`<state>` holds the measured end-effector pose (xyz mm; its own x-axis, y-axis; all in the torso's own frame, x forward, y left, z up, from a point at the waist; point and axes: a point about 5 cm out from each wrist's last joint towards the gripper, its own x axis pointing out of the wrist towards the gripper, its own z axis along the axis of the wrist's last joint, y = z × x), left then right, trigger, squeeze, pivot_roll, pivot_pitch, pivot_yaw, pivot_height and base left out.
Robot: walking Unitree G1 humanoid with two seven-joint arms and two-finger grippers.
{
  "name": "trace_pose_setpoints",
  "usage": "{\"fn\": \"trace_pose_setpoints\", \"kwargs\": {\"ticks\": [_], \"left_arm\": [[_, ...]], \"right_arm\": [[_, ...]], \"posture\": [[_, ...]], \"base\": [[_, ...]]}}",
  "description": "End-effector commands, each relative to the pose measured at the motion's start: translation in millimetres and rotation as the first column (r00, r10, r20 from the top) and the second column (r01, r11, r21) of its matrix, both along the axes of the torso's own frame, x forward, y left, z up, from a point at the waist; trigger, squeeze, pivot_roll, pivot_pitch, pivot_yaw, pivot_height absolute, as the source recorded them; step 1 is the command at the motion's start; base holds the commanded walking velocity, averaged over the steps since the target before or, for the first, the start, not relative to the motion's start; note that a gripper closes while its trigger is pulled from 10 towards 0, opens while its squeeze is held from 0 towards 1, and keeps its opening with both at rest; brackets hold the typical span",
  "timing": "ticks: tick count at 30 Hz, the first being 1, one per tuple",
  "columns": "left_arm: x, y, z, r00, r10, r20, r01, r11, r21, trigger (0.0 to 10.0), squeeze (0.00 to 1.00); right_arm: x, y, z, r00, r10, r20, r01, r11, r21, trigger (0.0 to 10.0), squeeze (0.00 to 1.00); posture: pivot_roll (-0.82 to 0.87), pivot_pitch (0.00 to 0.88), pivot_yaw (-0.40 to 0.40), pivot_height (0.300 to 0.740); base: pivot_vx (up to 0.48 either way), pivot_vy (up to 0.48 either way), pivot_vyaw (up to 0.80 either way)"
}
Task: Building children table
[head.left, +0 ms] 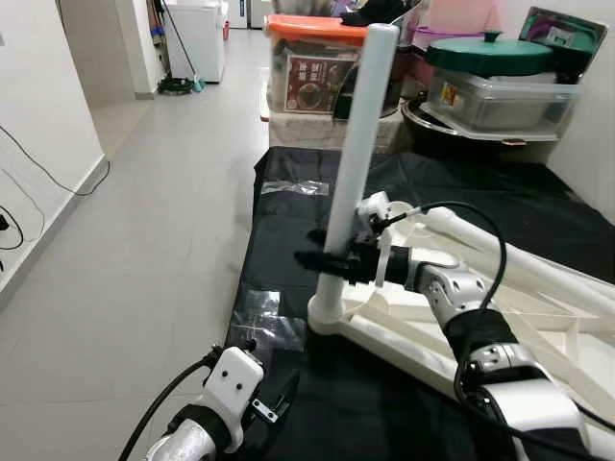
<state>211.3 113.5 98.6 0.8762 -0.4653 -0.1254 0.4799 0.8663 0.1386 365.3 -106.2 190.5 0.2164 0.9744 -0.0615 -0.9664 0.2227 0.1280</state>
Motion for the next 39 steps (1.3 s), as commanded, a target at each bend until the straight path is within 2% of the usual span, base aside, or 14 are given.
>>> {"fn": "trace_pose_setpoints", "kwargs": {"ticks": [1,2,3,13,16,18,24,25,27,28,30,37,38,39], "left_arm": [[-3.0,-0.8,-4,1.000,0.000,-0.020,0.000,1.000,0.001,10.0,0.00],[-3.0,-0.8,-4,1.000,0.000,-0.020,0.000,1.000,0.001,10.0,0.00],[-3.5,-0.9,-4,1.000,0.001,-0.020,0.000,1.000,0.001,10.0,0.00],[-4.8,-2.0,-3,1.000,-0.002,-0.021,0.002,1.000,-0.002,10.0,0.00],[-4.6,-2.1,-4,1.000,-0.004,-0.022,0.004,1.000,-0.004,10.0,0.00],[-4.5,-2.1,-4,1.000,-0.006,-0.023,0.006,1.000,-0.006,10.0,0.00],[-4.2,-1.5,-4,1.000,-0.007,-0.024,0.007,1.000,-0.006,10.0,0.00],[-3.8,-1.4,-4,1.000,-0.011,-0.025,0.011,1.000,-0.006,10.0,0.00],[-3.8,-1.4,-4,1.000,-0.011,-0.025,0.011,1.000,-0.006,10.0,0.00],[-3.3,-1.3,-4,1.000,-0.015,-0.024,0.015,1.000,-0.004,10.0,0.00],[-2.7,-1.4,-5,1.000,-0.018,-0.024,0.018,1.000,-0.002,10.0,0.00],[-2.3,-1.4,-5,1.000,-0.011,-0.019,0.011,1.000,0.004,10.0,0.00],[-2.7,-1.5,-5,1.000,-0.010,-0.019,0.011,1.000,0.004,10.0,0.00],[-3.2,-1.7,-6,1.000,-0.012,-0.020,0.012,1.000,0.004,10.0,0.00]], "right_arm": [[-3.1,16.0,1,0.994,0.113,-0.010,-0.113,0.993,-0.022,10.0,0.00],[-3.1,16.0,1,0.994,0.113,-0.010,-0.113,0.993,-0.022,10.0,0.00],[-3.4,20.5,2,0.990,0.142,-0.009,-0.142,0.990,-0.016,0.0,0.00],[-5.4,25.7,-5,0.995,0.096,0.022,-0.097,0.994,0.055,0.0,0.00],[11.2,17.8,-13,0.955,-0.297,0.016,0.296,0.954,0.041,0.0,0.00],[23.2,3.8,-20,0.777,-0.629,0.032,0.629,0.777,-0.017,0.0,0.00],[27.0,-9.4,-23,0.614,-0.789,0.022,0.789,0.614,-0.024,0.0,0.00],[24.2,-24.0,-25,0.410,-0.912,0.029,0.912,0.410,-0.016,0.0,0.00],[24.2,-24.0,-25,0.410,-0.912,0.029,0.912,0.410,-0.016,0.0,0.00],[15.1,-32.7,-27,0.206,-0.979,0.014,0.979,0.206,0.004,0.0,0.00],[5.7,-35.5,-29,0.078,-0.997,-0.019,0.997,0.078,0.005,0.0,0.00],[-12.7,0.7,-39,-0.010,-0.990,-0.144,1.000,-0.006,-0.029,0.0,0.00],[-12.0,11.8,-38,0.028,-0.984,-0.178,1.000,0.030,-0.007,3.1,0.00],[-9.1,18.4,-33,0.122,-0.976,-0.181,0.992,0.114,0.056,10.0,1.00]], "posture": [[0.18,0.000,-0.098,0.740],[0.18,0.000,-0.098,0.740],[0.18,0.000,-0.099,0.740],[0.17,0.000,-0.098,0.740],[0.16,0.000,-0.095,0.740],[0.16,0.000,-0.092,0.740],[0.15,0.000,-0.082,0.740],[0.15,0.000,-0.079,0.740],[0.15,0.000,-0.079,0.740],[0.15,0.000,-0.080,0.740],[0.15,0.000,-0.087,0.740],[0.16,0.000,-0.093,0.740],[0.16,0.000,-0.091,0.740],[0.15,0.000,-0.092,0.740]], "base": [[0.000,0.000,0.00],[0.000,0.000,0.00],[0.000,0.000,0.00],[0.000,0.000,0.00],[0.000,0.000,0.00],[0.000,0.000,0.00],[0.000,0.000,0.00],[0.000,0.000,0.00],[0.000,0.000,0.00],[0.000,0.000,0.00],[0.000,0.000,0.00],[0.000,0.000,0.00],[0.000,0.000,0.00],[0.000,0.000,0.00]]}}
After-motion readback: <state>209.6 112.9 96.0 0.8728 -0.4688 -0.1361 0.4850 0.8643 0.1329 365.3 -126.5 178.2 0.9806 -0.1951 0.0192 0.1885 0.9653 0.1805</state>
